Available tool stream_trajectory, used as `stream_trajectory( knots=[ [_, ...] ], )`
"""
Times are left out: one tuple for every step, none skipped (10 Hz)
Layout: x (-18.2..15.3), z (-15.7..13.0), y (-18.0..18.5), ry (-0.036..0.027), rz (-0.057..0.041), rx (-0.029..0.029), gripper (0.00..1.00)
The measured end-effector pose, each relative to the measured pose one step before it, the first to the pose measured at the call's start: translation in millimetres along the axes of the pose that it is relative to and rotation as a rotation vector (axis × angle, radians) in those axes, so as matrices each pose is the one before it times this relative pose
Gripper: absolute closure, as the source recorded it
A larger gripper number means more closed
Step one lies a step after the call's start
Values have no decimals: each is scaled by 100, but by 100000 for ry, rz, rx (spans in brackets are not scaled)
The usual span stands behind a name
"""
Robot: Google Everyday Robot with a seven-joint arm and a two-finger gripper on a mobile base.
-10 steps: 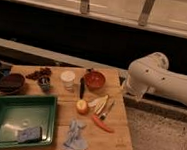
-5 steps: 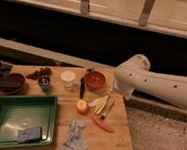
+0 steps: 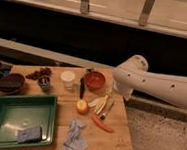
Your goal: Place fork in red bowl
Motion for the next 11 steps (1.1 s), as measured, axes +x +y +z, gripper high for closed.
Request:
stream_trajectory(
  knots=[
    [107,459,70,2173,2278,-988,35],
    [315,684,-132,2218,1341,67,35],
    [383,1238,-80,2336,1005,199,35],
    [525,1773,-3,2712,1604,361,35],
    [524,2131,-17,3249,1483,728,35],
    [209,1158,-150,1870,911,460,35],
    [362,1042,-71,2388,1145,299,35],
    [436,1126,-53,2584,949,849,35],
    [306,938,285,1779,135,669,35],
    [185,687,220,1310,-51,819,35],
    [220,916,55,1880,210,1167,35]
  ],
)
